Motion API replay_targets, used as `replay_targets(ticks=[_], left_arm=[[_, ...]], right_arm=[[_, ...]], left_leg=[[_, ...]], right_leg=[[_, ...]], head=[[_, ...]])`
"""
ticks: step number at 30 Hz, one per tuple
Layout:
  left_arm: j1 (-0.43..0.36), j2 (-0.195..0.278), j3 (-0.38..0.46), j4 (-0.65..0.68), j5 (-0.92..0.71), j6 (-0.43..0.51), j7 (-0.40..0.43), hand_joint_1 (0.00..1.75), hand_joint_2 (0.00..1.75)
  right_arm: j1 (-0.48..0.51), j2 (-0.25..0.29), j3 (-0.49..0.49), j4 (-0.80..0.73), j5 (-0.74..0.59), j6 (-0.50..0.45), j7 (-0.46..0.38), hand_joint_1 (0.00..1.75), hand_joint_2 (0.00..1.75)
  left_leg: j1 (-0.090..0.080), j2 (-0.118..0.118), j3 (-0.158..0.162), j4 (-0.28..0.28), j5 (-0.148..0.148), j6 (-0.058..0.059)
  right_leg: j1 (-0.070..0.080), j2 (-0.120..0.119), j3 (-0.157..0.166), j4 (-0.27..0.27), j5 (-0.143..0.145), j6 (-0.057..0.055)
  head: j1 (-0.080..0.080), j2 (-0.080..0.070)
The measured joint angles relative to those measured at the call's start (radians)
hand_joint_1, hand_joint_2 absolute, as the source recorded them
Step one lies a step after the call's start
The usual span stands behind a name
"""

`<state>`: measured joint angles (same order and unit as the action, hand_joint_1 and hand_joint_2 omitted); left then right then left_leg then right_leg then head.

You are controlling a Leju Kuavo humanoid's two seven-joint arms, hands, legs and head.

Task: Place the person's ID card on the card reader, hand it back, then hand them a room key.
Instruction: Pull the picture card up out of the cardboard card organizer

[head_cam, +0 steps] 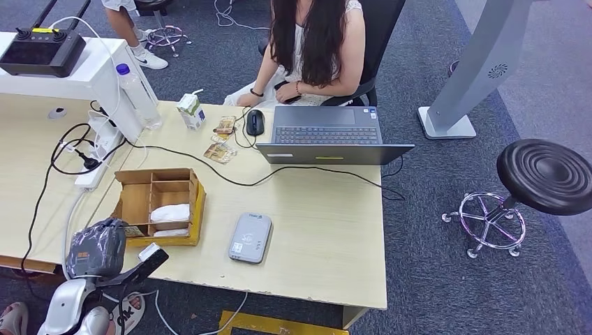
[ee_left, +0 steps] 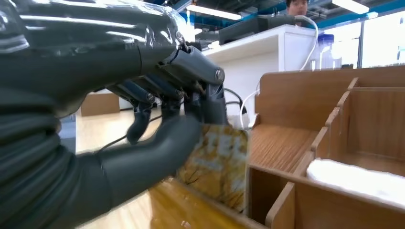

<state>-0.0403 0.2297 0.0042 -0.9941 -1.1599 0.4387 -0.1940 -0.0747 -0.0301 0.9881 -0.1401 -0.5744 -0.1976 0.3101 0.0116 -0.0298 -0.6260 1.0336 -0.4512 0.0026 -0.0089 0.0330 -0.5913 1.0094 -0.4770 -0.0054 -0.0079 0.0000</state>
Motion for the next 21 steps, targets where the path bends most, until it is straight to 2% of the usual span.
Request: replay_targets(ticks=[12,21], left_arm=[[0.001,0.000,0.000,0.000,0.008,0.004,-0.003,1.75,1.75],[0.001,-0.002,0.000,-0.001,0.017,0.072,-0.014,1.75,1.75]], right_arm=[[0.000,0.000,0.014,0.002,-0.005,0.000,-0.001,0.00,1.75],[-0.001,0.000,0.021,0.002,-0.013,-0.001,-0.001,0.00,1.75]], left_leg=[[0.000,0.000,0.000,0.000,0.000,0.000],[0.000,0.000,0.000,0.000,0.000,0.000]], right_leg=[[0.000,0.000,0.000,0.000,0.000,0.000],[0.000,0.000,0.000,0.000,0.000,0.000]], head=[[0.000,0.000],[0.000,0.000]])
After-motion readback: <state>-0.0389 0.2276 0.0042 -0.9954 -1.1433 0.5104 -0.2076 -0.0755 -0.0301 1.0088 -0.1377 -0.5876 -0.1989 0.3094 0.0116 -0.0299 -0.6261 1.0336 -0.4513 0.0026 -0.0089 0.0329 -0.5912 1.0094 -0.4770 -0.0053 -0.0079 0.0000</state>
